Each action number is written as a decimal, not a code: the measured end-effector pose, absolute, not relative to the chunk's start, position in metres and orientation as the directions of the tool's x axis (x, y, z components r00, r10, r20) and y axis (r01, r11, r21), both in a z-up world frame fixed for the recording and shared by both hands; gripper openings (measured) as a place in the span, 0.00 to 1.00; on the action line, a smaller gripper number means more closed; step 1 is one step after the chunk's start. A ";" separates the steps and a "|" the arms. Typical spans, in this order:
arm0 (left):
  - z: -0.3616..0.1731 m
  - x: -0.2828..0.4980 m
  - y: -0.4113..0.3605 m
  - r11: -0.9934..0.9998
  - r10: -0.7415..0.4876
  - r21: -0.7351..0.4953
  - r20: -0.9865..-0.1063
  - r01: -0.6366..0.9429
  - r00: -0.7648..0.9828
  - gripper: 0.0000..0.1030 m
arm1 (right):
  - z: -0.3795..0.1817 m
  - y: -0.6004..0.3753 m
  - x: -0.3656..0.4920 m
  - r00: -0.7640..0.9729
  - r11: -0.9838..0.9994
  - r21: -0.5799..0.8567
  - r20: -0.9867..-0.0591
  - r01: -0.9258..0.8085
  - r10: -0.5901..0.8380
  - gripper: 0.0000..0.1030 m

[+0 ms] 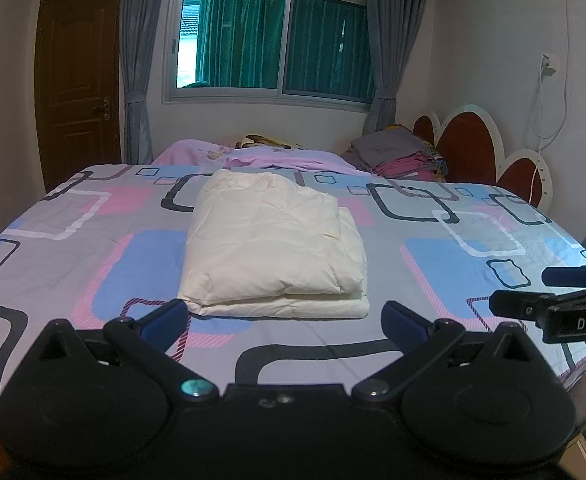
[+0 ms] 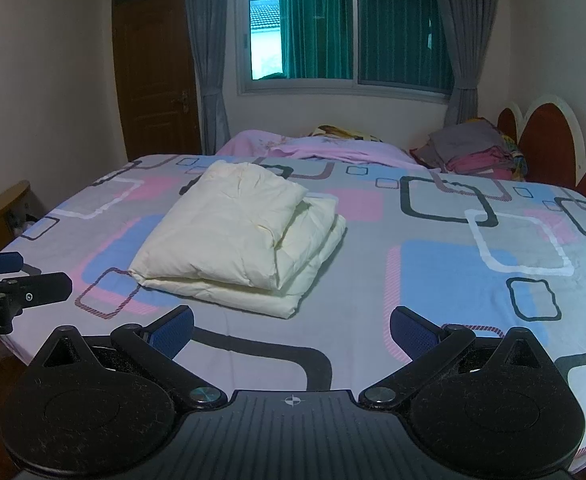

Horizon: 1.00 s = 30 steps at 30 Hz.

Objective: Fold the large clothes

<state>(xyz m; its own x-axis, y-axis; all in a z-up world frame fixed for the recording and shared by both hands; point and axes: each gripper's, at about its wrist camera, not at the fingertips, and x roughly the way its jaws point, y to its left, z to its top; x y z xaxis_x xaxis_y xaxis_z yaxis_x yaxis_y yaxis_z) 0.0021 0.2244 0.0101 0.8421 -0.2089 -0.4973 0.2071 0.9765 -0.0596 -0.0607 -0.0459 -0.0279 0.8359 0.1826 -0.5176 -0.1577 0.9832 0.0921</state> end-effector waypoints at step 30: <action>0.013 0.007 0.225 0.976 -0.209 -0.051 -0.491 0.212 0.846 1.00 | -0.030 -0.052 -0.058 0.835 0.981 0.081 -0.515 -0.176 0.193 1.00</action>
